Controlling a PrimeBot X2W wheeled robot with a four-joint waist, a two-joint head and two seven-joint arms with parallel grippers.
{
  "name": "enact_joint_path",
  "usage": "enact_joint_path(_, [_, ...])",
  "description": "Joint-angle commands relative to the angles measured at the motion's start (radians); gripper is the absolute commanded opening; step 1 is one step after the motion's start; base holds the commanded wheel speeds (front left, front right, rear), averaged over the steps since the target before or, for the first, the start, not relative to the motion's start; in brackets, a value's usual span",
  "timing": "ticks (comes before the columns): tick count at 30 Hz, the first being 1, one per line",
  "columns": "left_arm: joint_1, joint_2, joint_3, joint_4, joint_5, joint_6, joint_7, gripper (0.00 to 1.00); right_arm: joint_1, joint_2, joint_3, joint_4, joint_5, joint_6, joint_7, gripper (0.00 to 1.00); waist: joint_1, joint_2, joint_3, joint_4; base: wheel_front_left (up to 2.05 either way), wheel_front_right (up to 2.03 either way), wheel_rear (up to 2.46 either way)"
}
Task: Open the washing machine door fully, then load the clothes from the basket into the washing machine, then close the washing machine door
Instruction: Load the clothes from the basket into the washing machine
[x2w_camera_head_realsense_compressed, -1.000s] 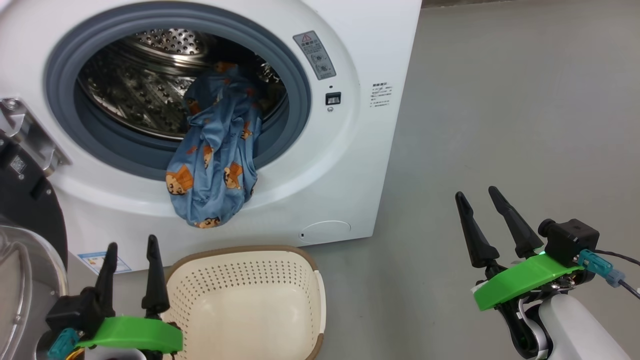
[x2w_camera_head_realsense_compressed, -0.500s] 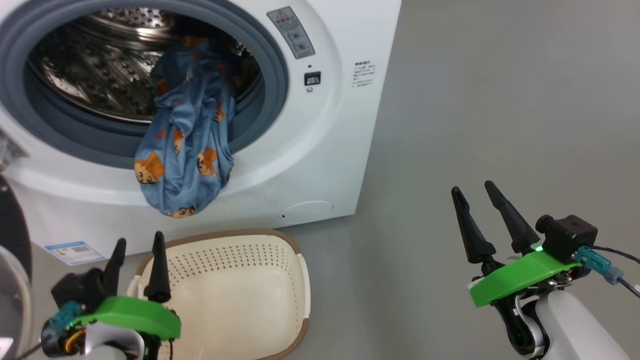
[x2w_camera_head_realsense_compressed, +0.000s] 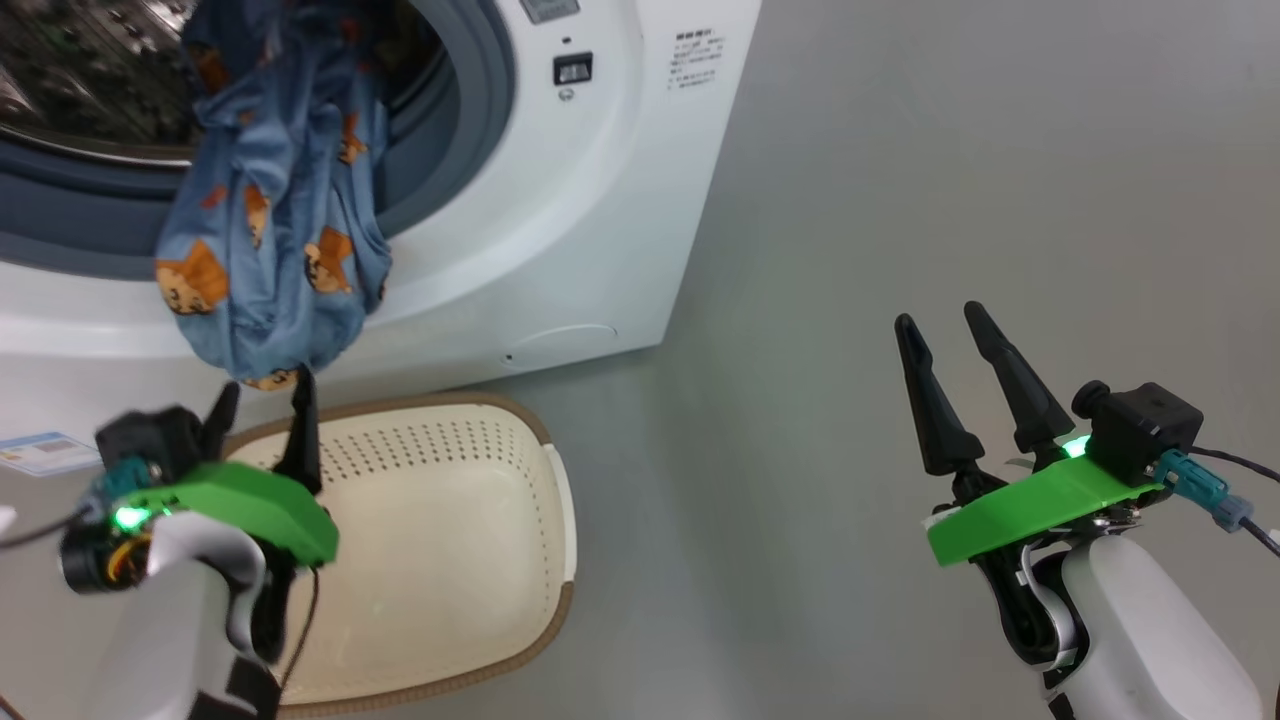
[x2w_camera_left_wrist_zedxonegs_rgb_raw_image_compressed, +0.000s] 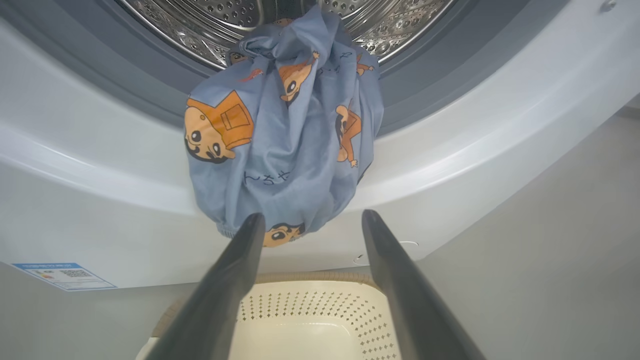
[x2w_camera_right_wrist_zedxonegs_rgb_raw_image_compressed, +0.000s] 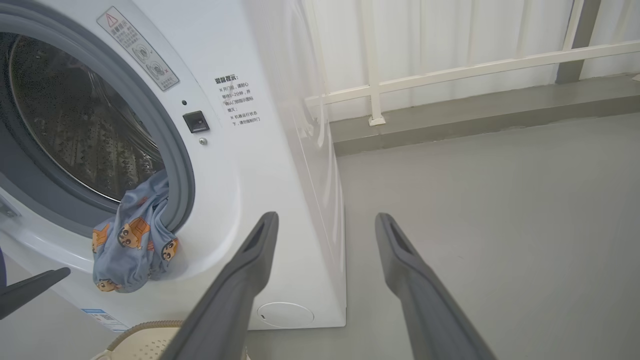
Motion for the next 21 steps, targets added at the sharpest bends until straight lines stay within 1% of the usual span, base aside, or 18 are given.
enact_joint_path(1, [-0.042, 0.041, 0.022, -0.001, -0.001, -0.003, -0.003, 1.0, -0.022, 0.002, 0.01, -0.027, -0.012, 0.006, -0.008, 1.0, 0.0, -0.0001, 0.046, -0.031, 0.0, 0.0, 0.0])
enact_joint_path(7, [-0.164, 0.071, 0.011, 0.135, -0.001, -0.007, 0.003, 1.0, -0.037, 0.014, 0.001, -0.038, -0.019, 0.006, -0.008, 1.0, 0.0, -0.0001, 0.099, -0.065, 0.0, 0.0, 0.0])
enact_joint_path(15, [-0.297, 0.106, 0.009, 0.279, -0.008, -0.005, 0.007, 1.0, -0.045, 0.039, -0.003, -0.048, -0.02, 0.006, -0.008, 1.0, 0.0, -0.0001, 0.165, -0.101, 0.0, 0.0, 0.0])
enact_joint_path(21, [-0.371, 0.122, 0.022, 0.354, -0.022, 0.013, -0.01, 1.0, -0.048, 0.056, -0.005, -0.052, -0.02, 0.006, -0.008, 1.0, 0.0, -0.0001, 0.197, -0.123, 0.0, 0.0, 0.0])
